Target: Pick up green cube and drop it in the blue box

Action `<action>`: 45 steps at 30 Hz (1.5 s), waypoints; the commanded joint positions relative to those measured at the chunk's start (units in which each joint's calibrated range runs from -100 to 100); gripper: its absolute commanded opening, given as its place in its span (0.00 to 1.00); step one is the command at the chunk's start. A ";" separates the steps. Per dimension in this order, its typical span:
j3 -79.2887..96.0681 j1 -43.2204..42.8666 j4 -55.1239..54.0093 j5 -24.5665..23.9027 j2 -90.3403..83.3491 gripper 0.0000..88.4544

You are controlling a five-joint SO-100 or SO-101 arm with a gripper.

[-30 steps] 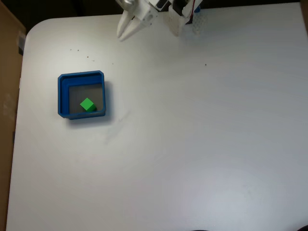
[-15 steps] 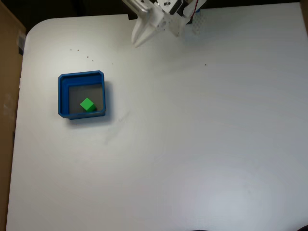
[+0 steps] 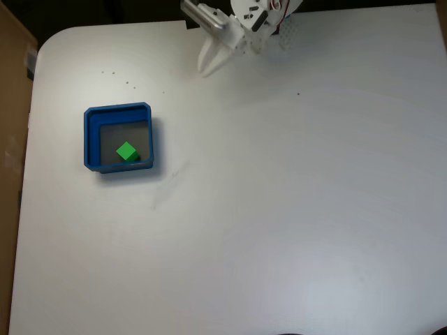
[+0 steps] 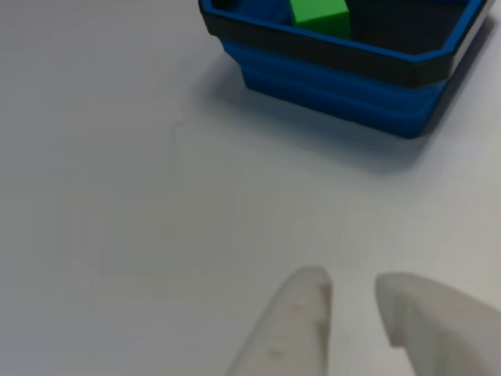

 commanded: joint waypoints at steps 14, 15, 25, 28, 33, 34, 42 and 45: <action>8.59 -12.81 -1.07 0.24 -2.16 0.02; 8.59 -13.39 -1.07 0.24 -2.16 0.02; 8.59 -22.56 -1.15 0.20 -2.16 0.02; 8.59 -26.61 -1.23 0.20 -2.16 0.02; 8.59 -32.10 -1.23 -0.05 -2.24 0.02; 8.59 -32.89 -1.23 0.00 -2.24 0.02; 8.68 -38.67 -1.15 -0.20 -2.24 0.02; 8.68 -41.20 -1.15 -0.20 -2.24 0.02</action>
